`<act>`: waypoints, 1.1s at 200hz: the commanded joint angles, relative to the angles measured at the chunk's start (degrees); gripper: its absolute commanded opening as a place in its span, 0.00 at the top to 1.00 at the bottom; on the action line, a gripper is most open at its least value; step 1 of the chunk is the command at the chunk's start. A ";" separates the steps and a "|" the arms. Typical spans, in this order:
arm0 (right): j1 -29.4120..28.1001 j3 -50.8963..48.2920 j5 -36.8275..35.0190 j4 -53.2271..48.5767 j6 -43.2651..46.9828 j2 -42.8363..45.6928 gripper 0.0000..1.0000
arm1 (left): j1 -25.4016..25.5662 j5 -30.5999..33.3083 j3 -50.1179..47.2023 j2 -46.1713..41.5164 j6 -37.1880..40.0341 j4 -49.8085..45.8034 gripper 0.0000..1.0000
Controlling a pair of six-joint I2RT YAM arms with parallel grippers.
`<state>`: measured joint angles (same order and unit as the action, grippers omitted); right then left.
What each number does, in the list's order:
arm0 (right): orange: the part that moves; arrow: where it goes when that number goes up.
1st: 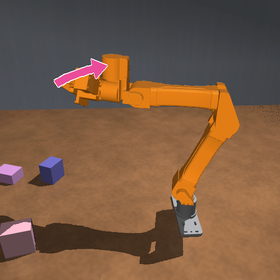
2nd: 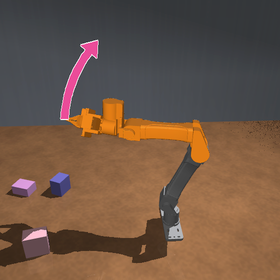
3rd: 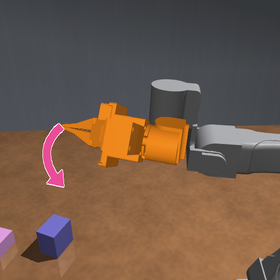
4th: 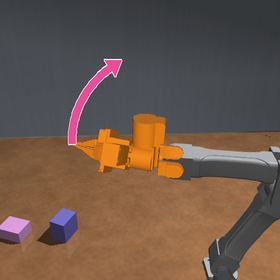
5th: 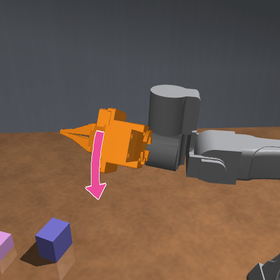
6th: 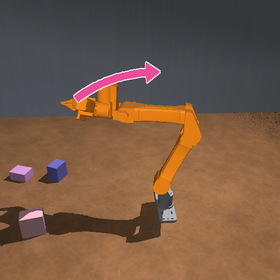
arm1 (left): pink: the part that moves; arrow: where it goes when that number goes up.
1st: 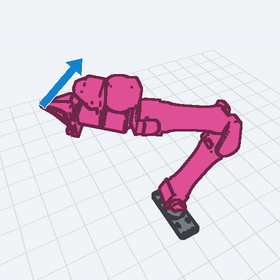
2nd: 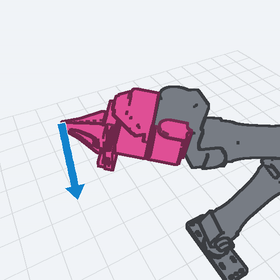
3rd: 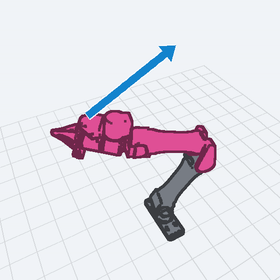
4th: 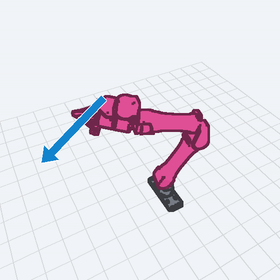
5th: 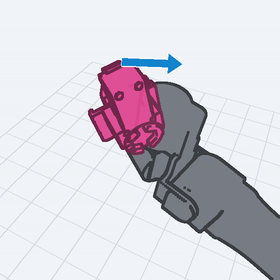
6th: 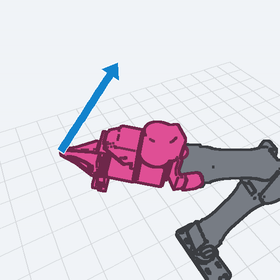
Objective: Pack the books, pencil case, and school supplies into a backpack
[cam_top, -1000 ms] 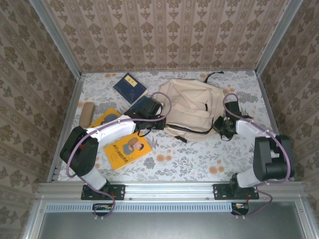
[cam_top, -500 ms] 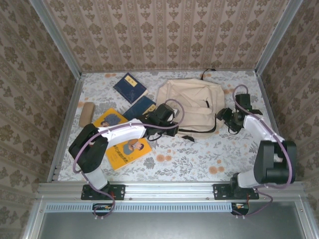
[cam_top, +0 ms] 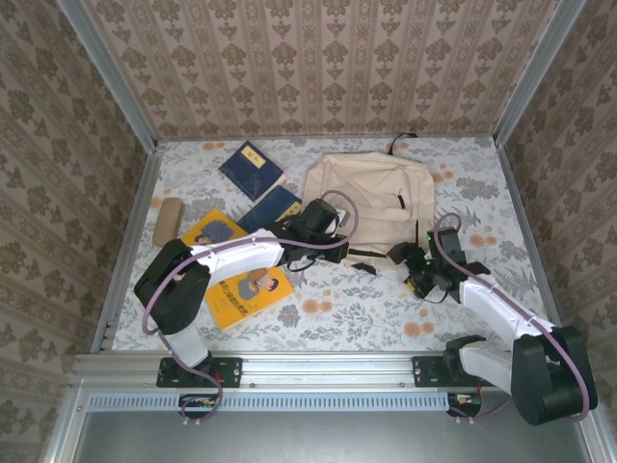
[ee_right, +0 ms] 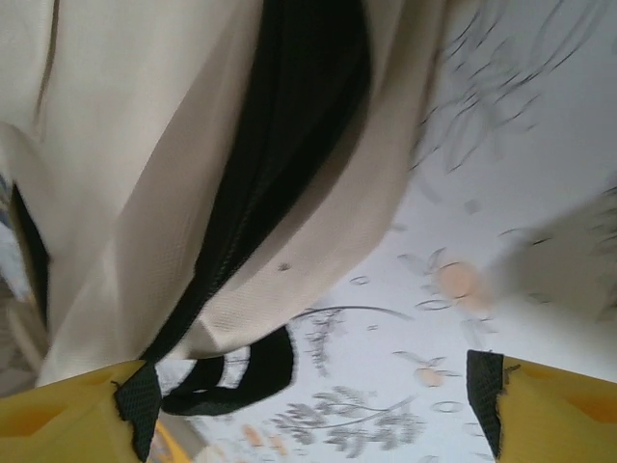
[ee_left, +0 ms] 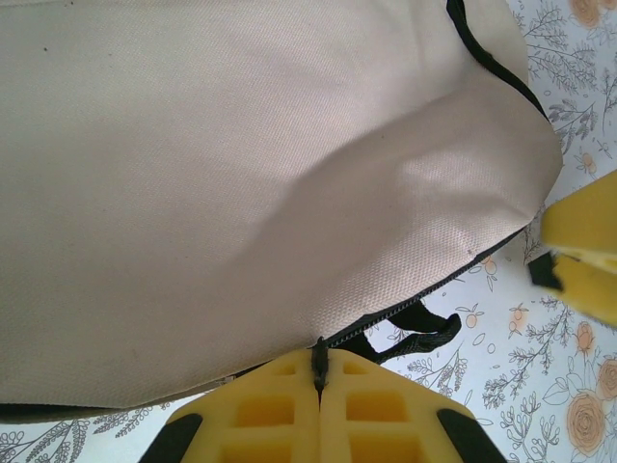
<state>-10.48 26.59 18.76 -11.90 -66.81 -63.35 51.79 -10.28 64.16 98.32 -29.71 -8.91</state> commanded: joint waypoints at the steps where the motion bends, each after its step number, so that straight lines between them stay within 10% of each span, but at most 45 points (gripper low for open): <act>1: -2.25 -0.21 1.06 12.81 -12.05 -2.01 0.11 | 0.52 -0.11 1.58 -0.06 0.98 -0.30 1.00; 61: -3.61 0.19 -0.66 23.77 -19.54 -10.64 0.19 | 0.46 0.76 1.98 -0.49 1.23 -1.40 1.00; 143: -3.77 2.07 -15.55 6.62 -14.43 -9.21 0.77 | -2.90 3.25 -0.15 -3.05 1.06 -4.35 1.00; 220: -1.49 2.53 -20.46 -6.84 -3.35 -0.30 0.79 | -10.53 3.57 -1.58 -4.58 4.90 -5.18 1.00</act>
<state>-13.76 28.67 2.68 -10.22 -76.14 -66.28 43.29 -7.92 63.29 95.09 -27.90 -12.62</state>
